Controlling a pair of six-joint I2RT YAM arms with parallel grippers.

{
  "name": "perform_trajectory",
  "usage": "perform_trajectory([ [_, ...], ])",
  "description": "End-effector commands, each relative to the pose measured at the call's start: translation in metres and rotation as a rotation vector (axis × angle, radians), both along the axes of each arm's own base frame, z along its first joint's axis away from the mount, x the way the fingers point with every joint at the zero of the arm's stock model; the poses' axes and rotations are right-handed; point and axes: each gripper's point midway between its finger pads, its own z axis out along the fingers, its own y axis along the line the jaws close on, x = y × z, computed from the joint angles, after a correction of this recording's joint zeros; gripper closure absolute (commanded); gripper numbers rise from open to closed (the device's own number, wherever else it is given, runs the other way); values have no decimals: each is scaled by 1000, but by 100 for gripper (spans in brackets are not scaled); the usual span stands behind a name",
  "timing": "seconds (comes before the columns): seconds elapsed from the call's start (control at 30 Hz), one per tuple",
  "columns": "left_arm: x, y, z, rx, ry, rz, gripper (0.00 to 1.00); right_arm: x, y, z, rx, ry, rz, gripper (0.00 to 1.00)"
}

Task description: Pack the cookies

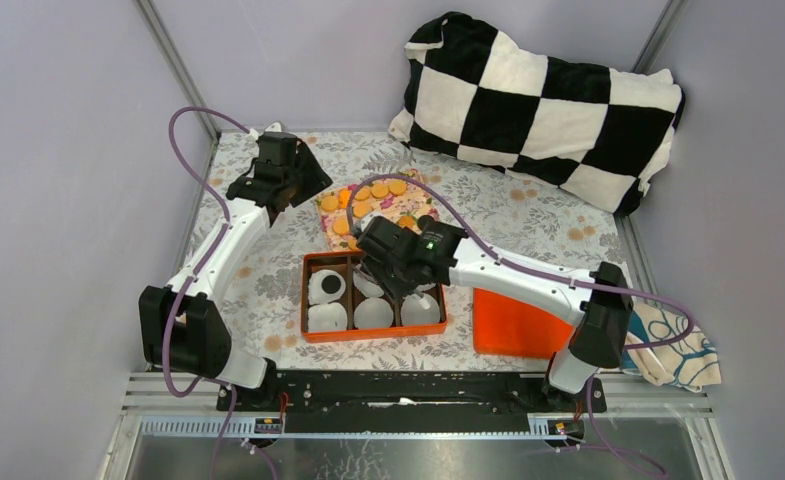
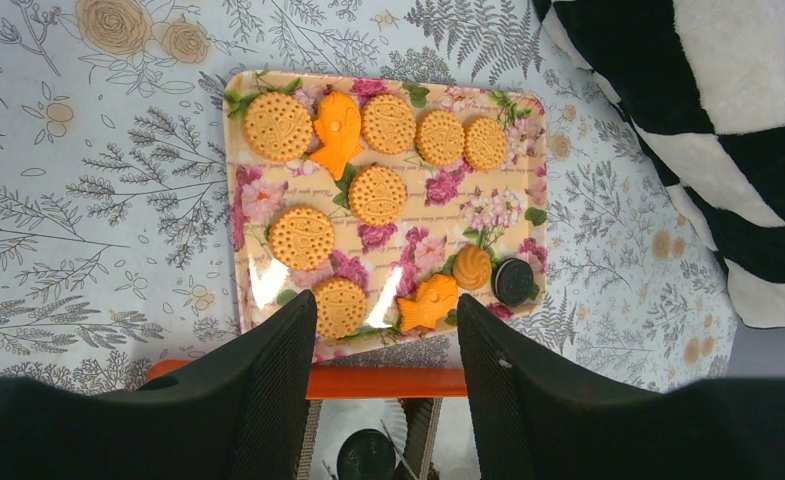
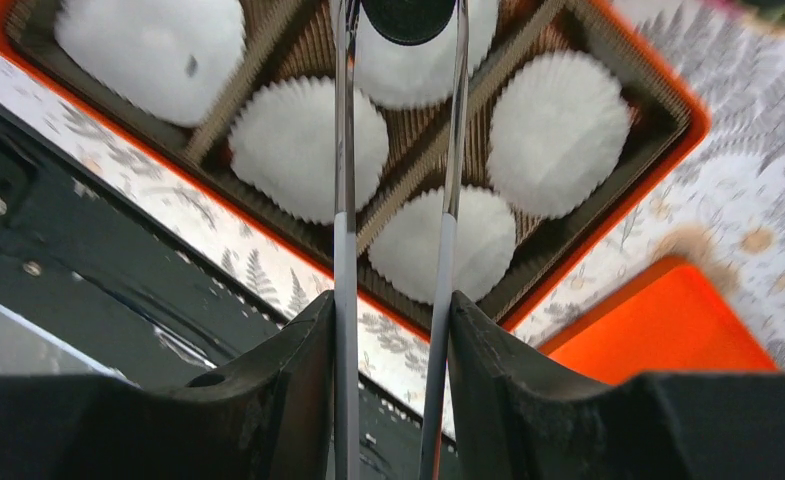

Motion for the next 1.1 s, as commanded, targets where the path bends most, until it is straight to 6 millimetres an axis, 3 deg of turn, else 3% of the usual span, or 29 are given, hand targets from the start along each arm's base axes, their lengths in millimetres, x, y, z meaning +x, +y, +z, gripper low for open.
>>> perform_trajectory([
  [0.0, 3, 0, 13, -23, -51, -2, 41, -11, -10, 0, 34, 35, -29, 88],
  [0.2, 5, -1, 11, -22, -45, -6, 41, -2, -5, -5, 12, 4, -27, 82],
  [0.3, 5, 0, 10, -17, -43, -9, 41, -1, -3, -2, 13, 1, -20, 61],
  [0.43, 6, -5, 9, -27, -46, -37, 41, -1, -2, 2, 29, -4, -15, 49],
  [0.77, 7, -14, 10, -56, -45, -78, 40, 9, 0, 22, 46, -61, -33, 46],
  [0.93, 7, -15, 17, -58, -61, -81, 40, 41, 6, 58, 60, -218, -68, 47],
  [1.07, 7, -13, 17, -51, -58, -74, 40, 75, 14, 51, 28, -249, -97, 47],
])
